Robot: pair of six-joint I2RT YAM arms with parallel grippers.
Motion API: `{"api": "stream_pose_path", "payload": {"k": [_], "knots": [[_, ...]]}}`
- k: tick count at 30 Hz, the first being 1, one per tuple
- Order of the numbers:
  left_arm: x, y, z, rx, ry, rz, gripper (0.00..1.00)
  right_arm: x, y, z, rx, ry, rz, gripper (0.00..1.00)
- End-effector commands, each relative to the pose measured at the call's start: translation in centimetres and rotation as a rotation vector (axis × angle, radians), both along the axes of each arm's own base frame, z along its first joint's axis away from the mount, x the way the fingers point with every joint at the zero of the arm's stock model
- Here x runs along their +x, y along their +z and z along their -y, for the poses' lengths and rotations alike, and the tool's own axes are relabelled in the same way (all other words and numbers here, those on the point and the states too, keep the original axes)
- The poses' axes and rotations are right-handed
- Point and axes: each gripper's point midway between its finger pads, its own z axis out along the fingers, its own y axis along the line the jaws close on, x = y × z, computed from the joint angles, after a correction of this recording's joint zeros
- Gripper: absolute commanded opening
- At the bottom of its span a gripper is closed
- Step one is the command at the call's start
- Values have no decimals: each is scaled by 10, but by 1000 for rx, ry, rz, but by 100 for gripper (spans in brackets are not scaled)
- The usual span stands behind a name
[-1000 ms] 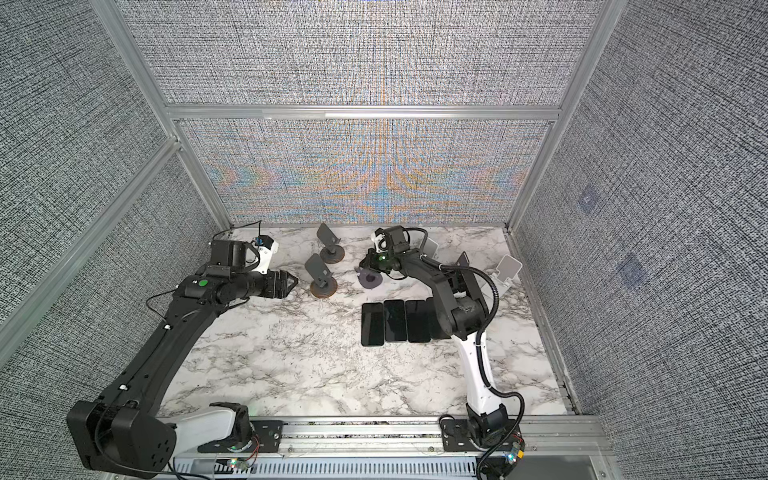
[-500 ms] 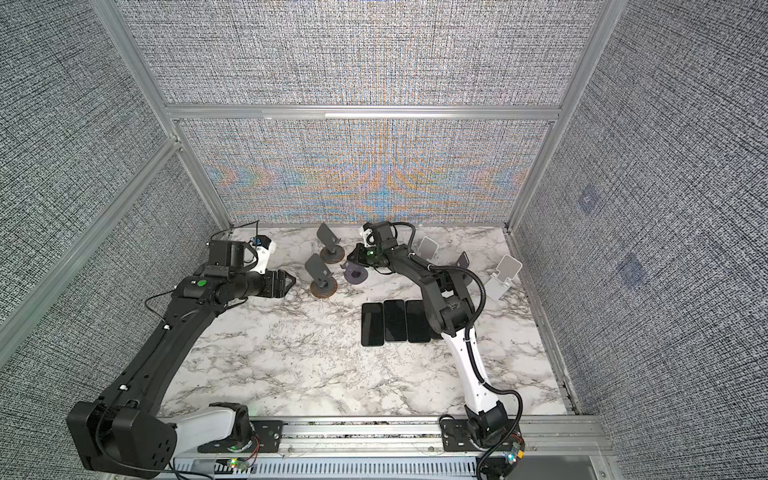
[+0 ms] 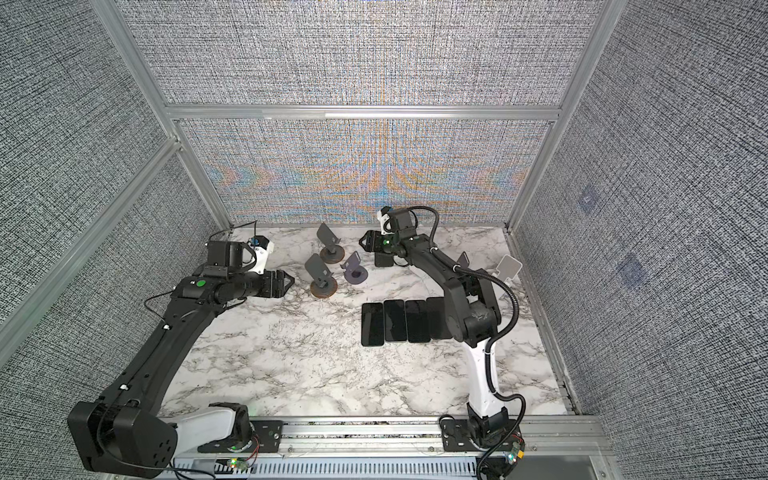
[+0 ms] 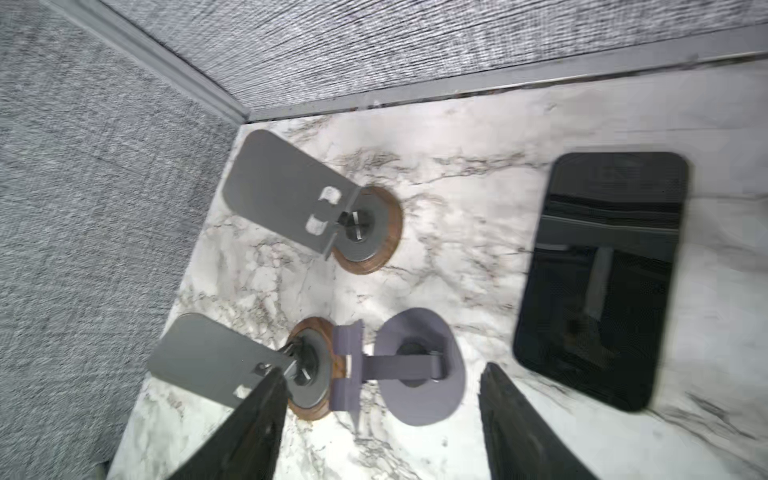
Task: Remove the phone from the phone stand
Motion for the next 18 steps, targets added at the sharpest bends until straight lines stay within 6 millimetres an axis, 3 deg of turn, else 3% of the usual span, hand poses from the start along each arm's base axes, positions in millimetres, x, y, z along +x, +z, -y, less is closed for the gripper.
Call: {"api": "stream_pose_path", "payload": {"k": [1,4,8,13,18], "knots": [[2,4,-1,5,2,22,79,-2,-22,33,-261,-93,-44,75],[2,4,-2,5,2,23,79,1,-38,51,-385,-145,-117,77],[1,3,-4,14,8,19,79,10,-56,60,-463,-189,-161,80],[2,2,-8,17,19,17,78,25,-72,57,-493,-204,-142,81],[3,-1,-9,12,23,0,78,34,-92,52,-522,-211,-158,90]]}}
